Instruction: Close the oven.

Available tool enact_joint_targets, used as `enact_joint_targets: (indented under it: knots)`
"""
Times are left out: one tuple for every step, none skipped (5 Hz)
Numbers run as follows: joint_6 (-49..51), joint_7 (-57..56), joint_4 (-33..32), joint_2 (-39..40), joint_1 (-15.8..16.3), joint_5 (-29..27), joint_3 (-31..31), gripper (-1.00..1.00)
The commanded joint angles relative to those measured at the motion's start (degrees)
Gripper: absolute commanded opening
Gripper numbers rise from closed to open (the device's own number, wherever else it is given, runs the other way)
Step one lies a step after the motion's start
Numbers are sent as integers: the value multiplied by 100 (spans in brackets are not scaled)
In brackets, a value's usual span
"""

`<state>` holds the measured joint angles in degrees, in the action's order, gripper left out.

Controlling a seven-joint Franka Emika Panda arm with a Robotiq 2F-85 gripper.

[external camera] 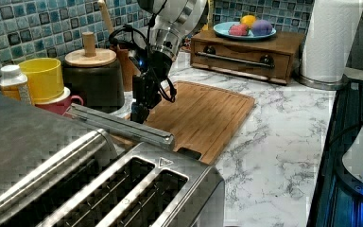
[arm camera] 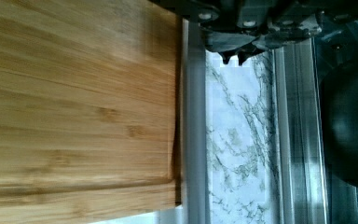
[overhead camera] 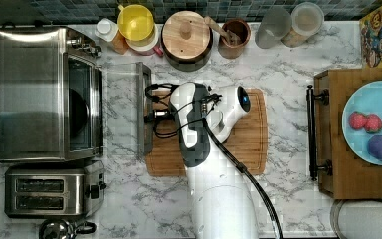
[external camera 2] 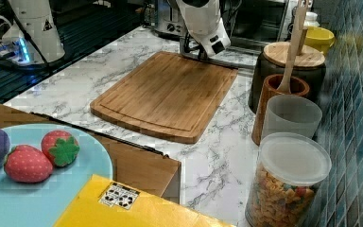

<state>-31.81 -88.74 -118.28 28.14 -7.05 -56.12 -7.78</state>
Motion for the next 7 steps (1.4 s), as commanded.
enact_joint_targets:
  knots:
    - [-315,-274,348,-229,53,-1241,-516,-100]
    - [-246,-224,236,-509,99,-1262,-587,-100]
    - [50,-37,254,-842,38,-1177,-823,-100]
    - [-38,430,322,-1239,267,-905,-1073,-100]
    - [-342,1212,538,-1476,648,-353,-1199,-100]
    - [-730,1996,843,-1532,1020,448,-1306,-100]
    - [-1192,3390,1099,-1474,1339,1840,-1524,-100]
